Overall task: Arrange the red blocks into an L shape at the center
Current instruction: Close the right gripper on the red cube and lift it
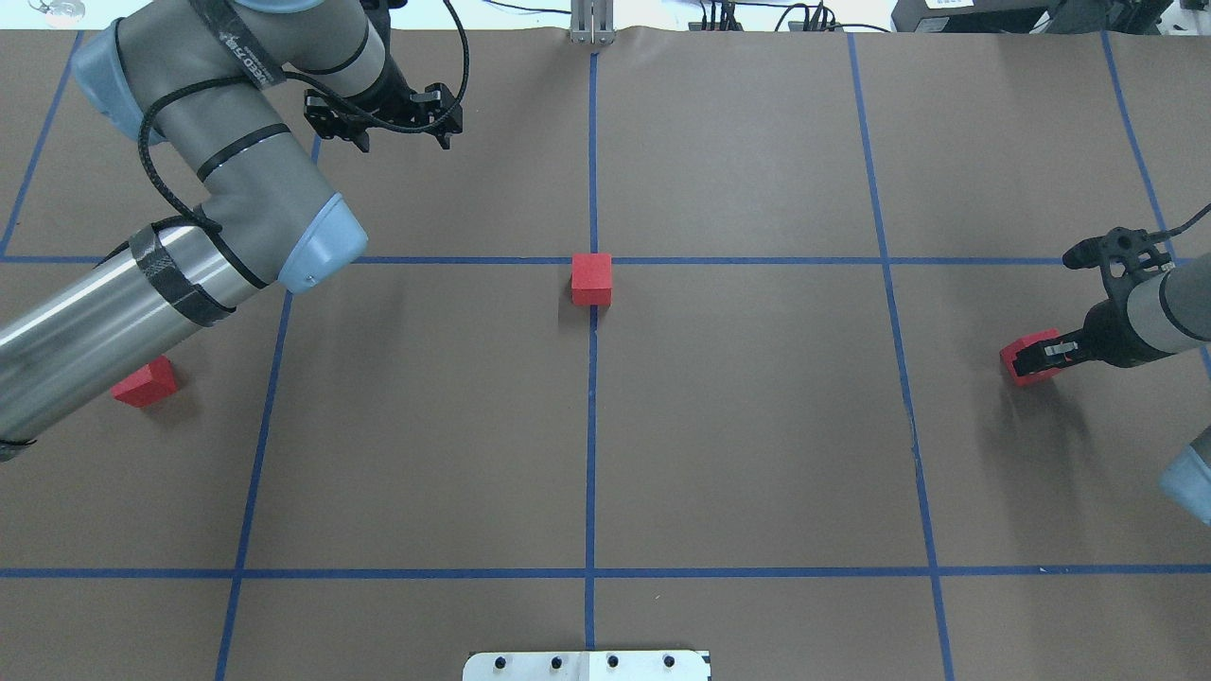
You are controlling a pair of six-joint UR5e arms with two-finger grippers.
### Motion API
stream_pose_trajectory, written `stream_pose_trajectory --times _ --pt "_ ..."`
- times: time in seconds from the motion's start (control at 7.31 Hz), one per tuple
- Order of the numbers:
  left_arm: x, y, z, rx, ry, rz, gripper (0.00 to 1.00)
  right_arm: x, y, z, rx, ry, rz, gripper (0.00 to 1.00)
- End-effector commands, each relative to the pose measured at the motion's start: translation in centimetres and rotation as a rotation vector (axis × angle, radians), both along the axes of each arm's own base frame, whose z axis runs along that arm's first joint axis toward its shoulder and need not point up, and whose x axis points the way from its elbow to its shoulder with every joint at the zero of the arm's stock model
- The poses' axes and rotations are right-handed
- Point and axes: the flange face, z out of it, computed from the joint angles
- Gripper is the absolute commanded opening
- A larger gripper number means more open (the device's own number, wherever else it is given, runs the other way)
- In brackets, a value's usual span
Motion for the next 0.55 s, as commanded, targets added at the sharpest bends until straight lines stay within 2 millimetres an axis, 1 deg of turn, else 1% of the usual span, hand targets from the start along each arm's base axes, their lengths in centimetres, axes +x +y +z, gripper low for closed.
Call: stream_pose_trajectory --times 0.0,0.14,0.27,0.41 --pt "-0.05 -0.03 0.0 0.0 0.0 -0.001 1.0 0.24 0.13 0.29 0.005 0.014 0.01 0.66" --pt "-0.03 -0.06 0.07 -0.001 -0.001 -0.001 1.0 0.13 0.17 0.38 0.005 0.017 0.009 0.62" --pt "-0.03 -0.06 0.07 -0.001 -0.001 -0.001 1.0 0.06 0.21 0.4 0.004 0.018 0.007 0.47" --pt "-0.13 -0.12 0.07 -0.001 -0.001 -0.002 1.0 0.13 0.17 0.22 0.009 0.015 0.008 0.09"
